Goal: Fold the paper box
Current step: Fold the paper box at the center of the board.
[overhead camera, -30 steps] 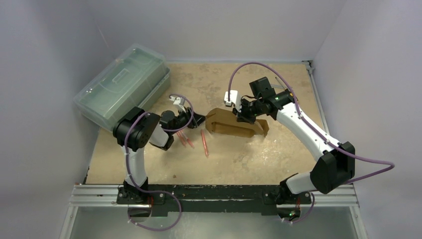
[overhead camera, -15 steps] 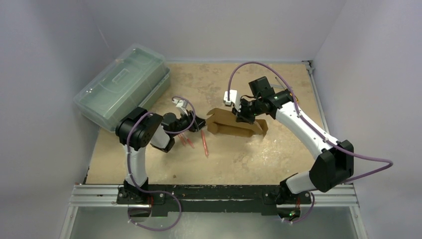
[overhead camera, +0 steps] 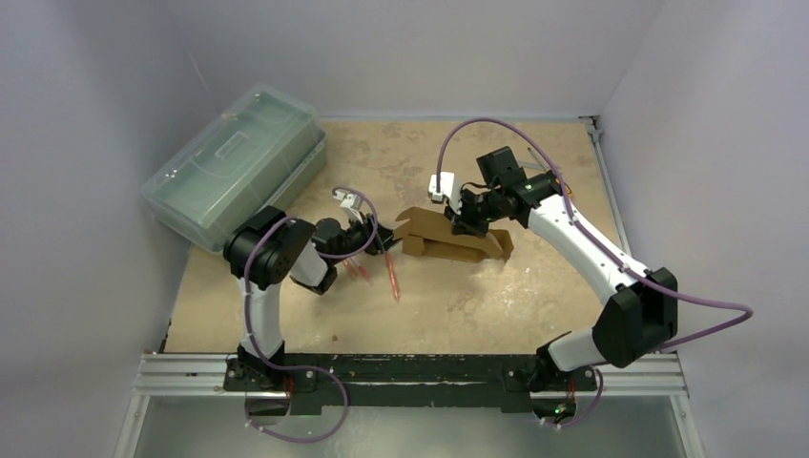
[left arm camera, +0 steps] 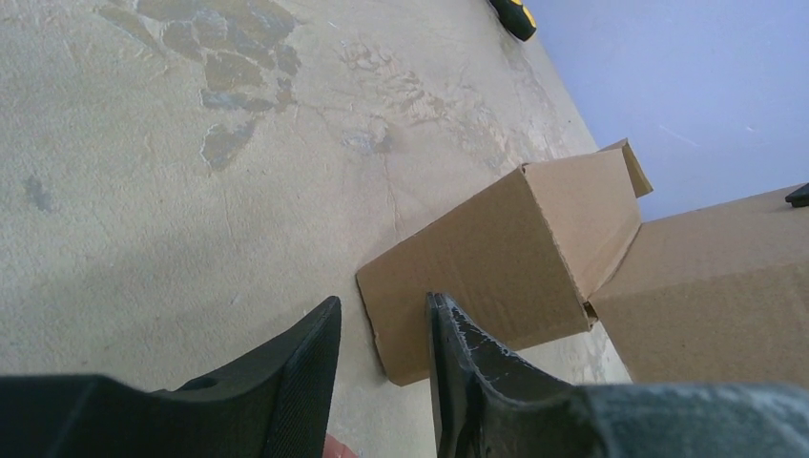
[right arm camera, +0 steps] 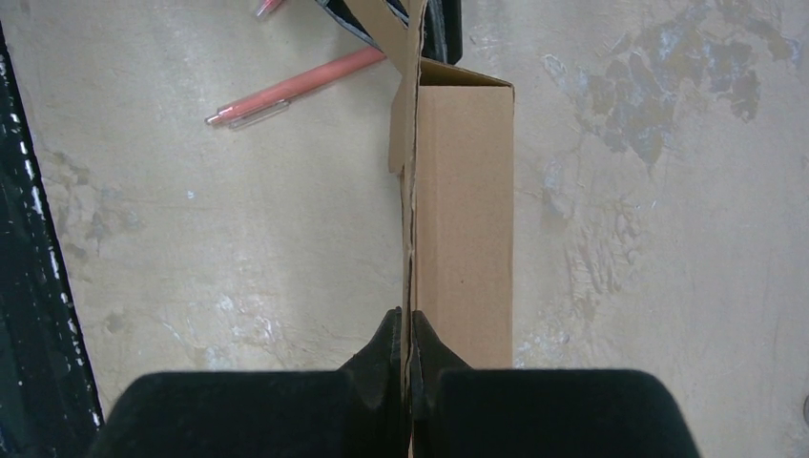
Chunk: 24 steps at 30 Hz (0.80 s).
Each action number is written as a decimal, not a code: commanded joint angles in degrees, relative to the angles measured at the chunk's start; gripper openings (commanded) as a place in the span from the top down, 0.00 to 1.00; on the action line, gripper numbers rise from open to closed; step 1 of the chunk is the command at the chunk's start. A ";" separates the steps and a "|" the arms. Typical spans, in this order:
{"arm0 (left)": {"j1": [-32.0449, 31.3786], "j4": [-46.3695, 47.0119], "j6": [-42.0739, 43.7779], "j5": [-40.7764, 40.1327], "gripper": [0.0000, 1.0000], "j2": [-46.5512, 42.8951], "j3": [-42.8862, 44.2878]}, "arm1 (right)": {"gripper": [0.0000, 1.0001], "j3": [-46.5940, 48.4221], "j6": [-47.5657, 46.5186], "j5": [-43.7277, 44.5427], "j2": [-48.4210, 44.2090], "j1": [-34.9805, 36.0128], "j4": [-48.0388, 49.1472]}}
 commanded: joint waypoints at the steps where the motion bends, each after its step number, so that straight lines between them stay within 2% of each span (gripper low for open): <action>1: -1.01 6.73 1.35 -1.42 0.61 -2.09 -1.85 | 1.00 1.88 1.05 -2.47 0.03 -0.16 0.72; 10: -3.75 15.05 4.12 -2.84 0.55 -1.46 -4.08 | 1.00 1.91 1.06 -2.68 -0.13 -0.11 0.45; 20: -3.88 20.52 7.46 -3.48 0.53 -1.13 -7.03 | 1.00 1.82 1.05 -2.82 -0.23 -0.11 0.47; 24: -4.47 24.71 10.53 -3.02 0.44 -0.49 -8.36 | 1.00 1.90 0.92 -3.06 -0.15 -0.11 0.37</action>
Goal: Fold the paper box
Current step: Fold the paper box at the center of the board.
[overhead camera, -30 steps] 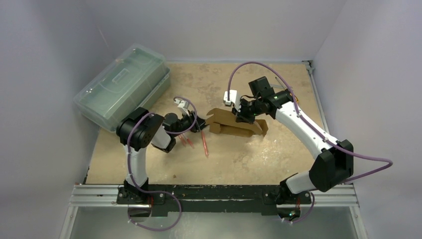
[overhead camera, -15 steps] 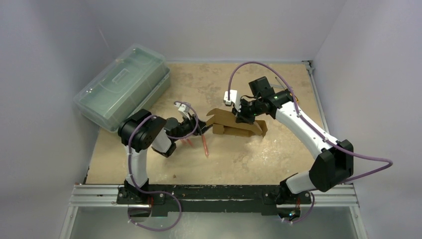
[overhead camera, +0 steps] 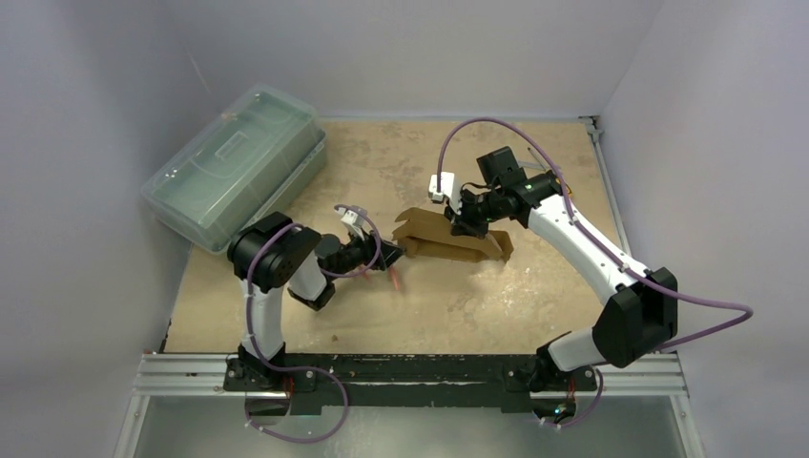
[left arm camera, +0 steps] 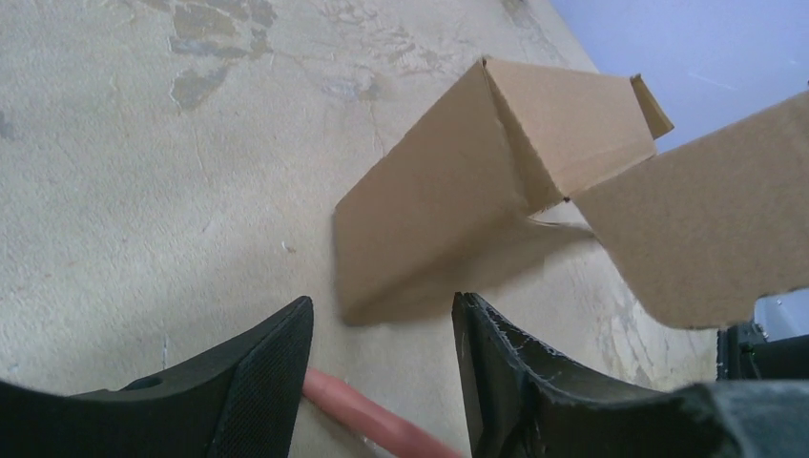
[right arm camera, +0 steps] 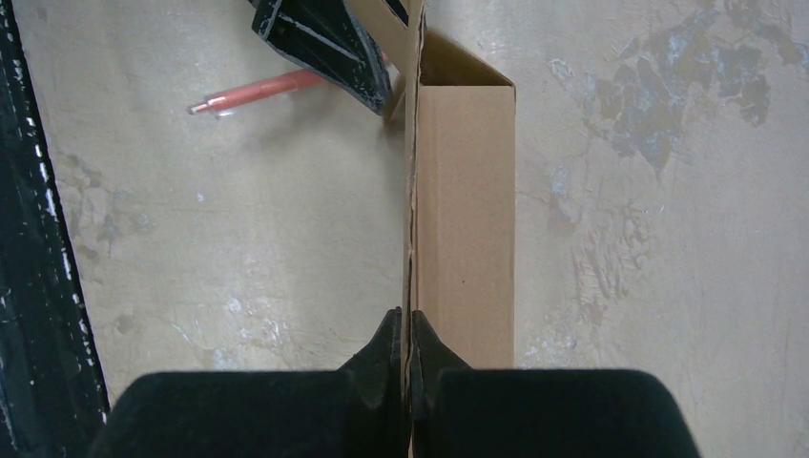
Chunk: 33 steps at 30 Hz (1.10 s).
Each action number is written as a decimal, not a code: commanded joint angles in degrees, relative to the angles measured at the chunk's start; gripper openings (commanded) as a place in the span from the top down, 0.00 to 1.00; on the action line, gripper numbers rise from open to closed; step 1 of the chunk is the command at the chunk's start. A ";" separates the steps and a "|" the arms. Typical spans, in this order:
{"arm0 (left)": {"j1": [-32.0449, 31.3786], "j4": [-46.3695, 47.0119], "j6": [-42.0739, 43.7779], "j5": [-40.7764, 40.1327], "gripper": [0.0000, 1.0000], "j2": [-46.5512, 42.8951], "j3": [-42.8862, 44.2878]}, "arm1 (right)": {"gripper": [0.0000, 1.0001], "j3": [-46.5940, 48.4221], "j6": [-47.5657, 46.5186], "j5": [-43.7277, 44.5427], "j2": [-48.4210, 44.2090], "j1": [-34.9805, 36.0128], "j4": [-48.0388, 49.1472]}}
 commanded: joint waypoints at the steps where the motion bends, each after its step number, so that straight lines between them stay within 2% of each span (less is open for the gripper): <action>1: -1.35 17.05 5.68 1.12 0.43 -0.50 -1.22 | 1.00 1.91 0.66 -2.05 -0.08 -0.07 0.58; 8: -2.23 17.05 9.84 -1.60 0.42 -0.84 -0.10 | 1.00 2.00 0.57 -2.01 -0.06 -0.08 0.38; 21: -3.58 17.05 13.17 -6.77 0.45 -3.40 -1.16 | 1.00 2.17 0.31 -2.32 0.14 -0.09 0.12; 33: -3.15 17.05 16.33 -7.67 0.48 -4.69 -1.86 | 1.00 1.82 0.31 -2.54 -0.28 -0.03 0.21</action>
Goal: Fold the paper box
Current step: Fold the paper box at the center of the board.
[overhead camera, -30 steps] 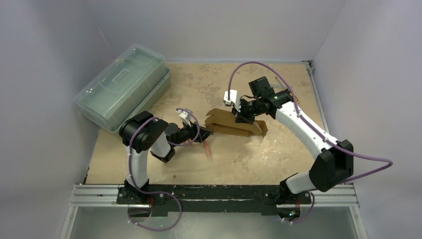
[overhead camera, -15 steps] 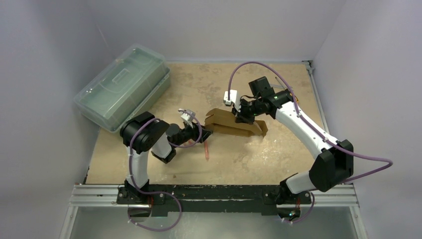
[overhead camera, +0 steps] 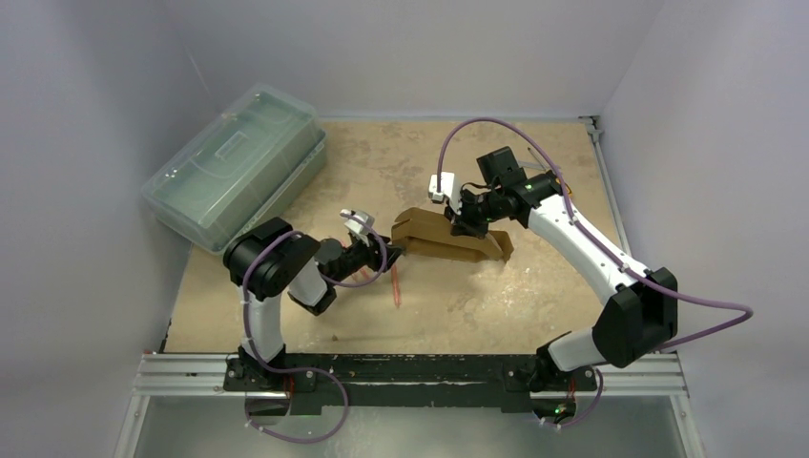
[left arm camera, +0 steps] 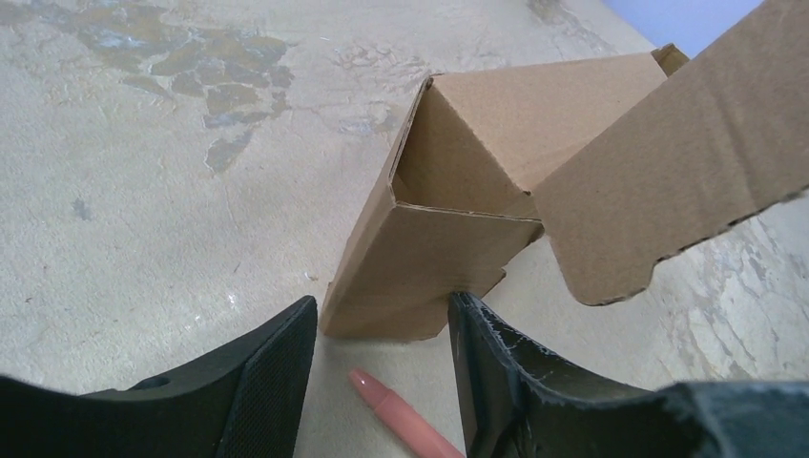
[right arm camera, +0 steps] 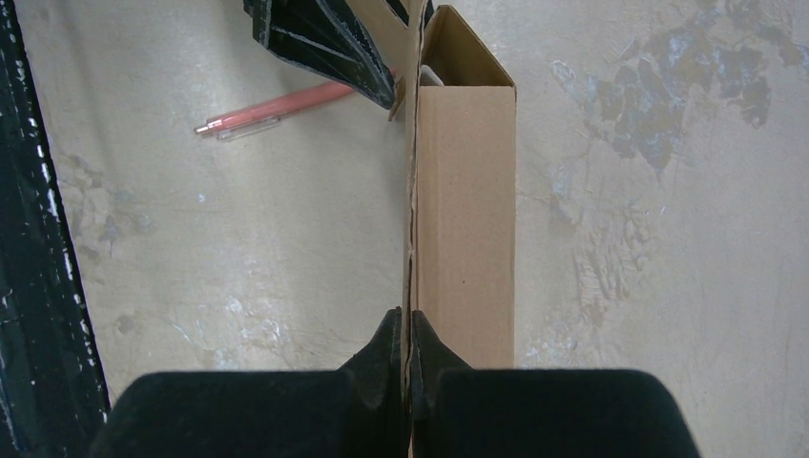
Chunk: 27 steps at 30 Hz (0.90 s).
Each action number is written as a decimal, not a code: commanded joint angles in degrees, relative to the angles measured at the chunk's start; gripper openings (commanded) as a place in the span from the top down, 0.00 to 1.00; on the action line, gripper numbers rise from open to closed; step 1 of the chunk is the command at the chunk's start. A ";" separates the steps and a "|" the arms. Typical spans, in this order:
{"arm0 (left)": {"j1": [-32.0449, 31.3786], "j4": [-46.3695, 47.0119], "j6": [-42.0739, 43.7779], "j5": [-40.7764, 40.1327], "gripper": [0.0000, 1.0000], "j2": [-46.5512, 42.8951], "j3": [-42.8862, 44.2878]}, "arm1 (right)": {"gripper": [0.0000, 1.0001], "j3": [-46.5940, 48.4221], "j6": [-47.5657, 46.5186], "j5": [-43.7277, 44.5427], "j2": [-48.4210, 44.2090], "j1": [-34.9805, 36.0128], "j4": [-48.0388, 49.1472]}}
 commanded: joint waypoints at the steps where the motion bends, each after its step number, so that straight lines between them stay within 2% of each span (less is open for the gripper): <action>1: 0.30 16.22 1.66 -0.85 0.48 -1.05 0.87 | 1.00 1.82 0.33 -2.31 -0.32 -0.02 0.16; 16: -0.34 16.24 -0.75 4.95 0.57 1.24 3.31 | 1.00 2.25 0.16 -2.39 0.50 -0.07 -0.01; 21: -0.79 16.24 -1.24 3.57 0.60 1.58 3.81 | 1.00 2.43 0.06 -2.43 0.56 -0.09 -0.12; 27: -3.42 16.22 -0.43 -3.93 0.60 2.03 3.34 | 1.00 2.58 0.53 -4.12 0.77 -0.03 -0.19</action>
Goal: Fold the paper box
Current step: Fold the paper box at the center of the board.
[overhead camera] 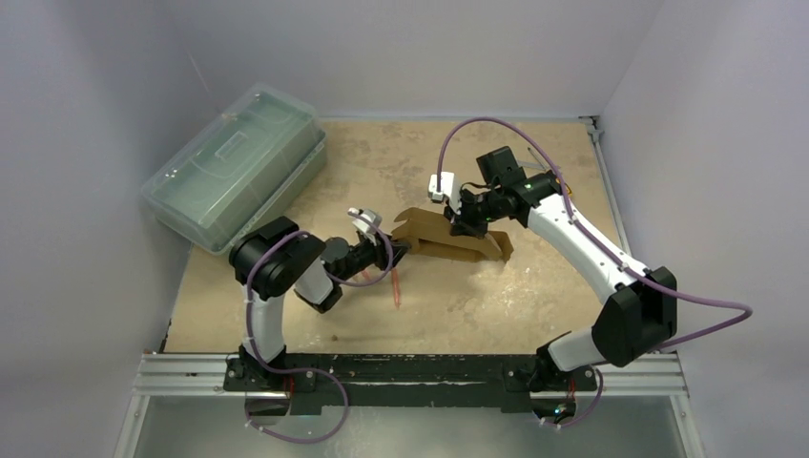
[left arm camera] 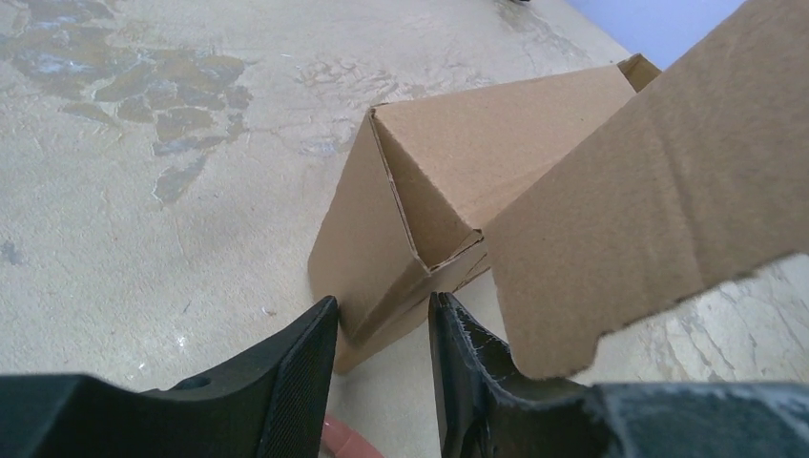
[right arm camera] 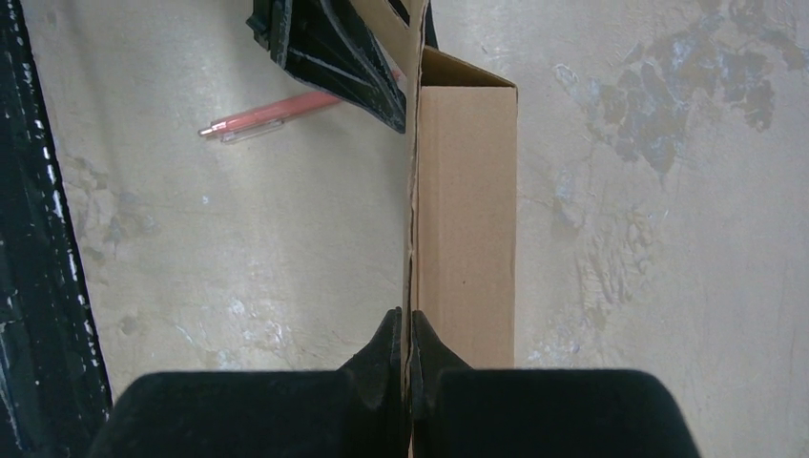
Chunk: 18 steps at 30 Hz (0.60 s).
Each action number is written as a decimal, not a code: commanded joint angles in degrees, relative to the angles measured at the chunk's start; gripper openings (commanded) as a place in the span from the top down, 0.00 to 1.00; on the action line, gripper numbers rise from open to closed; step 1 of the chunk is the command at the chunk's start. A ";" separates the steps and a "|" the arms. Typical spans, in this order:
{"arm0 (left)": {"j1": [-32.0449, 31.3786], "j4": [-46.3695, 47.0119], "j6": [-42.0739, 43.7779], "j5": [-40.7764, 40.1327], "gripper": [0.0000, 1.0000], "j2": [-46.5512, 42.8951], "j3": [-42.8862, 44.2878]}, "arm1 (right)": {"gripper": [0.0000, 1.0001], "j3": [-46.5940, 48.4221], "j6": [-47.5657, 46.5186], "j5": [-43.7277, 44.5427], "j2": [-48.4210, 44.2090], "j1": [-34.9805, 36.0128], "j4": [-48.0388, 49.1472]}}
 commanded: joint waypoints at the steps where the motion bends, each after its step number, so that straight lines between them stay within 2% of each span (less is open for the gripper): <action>1: -2.45 16.18 0.91 -7.58 0.59 0.75 0.13 | 1.00 2.59 0.58 -4.27 0.73 -0.07 -0.24; 9: -5.74 16.18 5.63 -20.21 0.58 0.81 -0.14 | 1.00 2.87 0.94 -6.02 1.12 -0.06 -0.64; 18: -8.36 16.18 7.88 -27.46 0.64 0.95 0.86 | 1.00 2.96 1.03 -6.78 1.26 -0.16 -0.82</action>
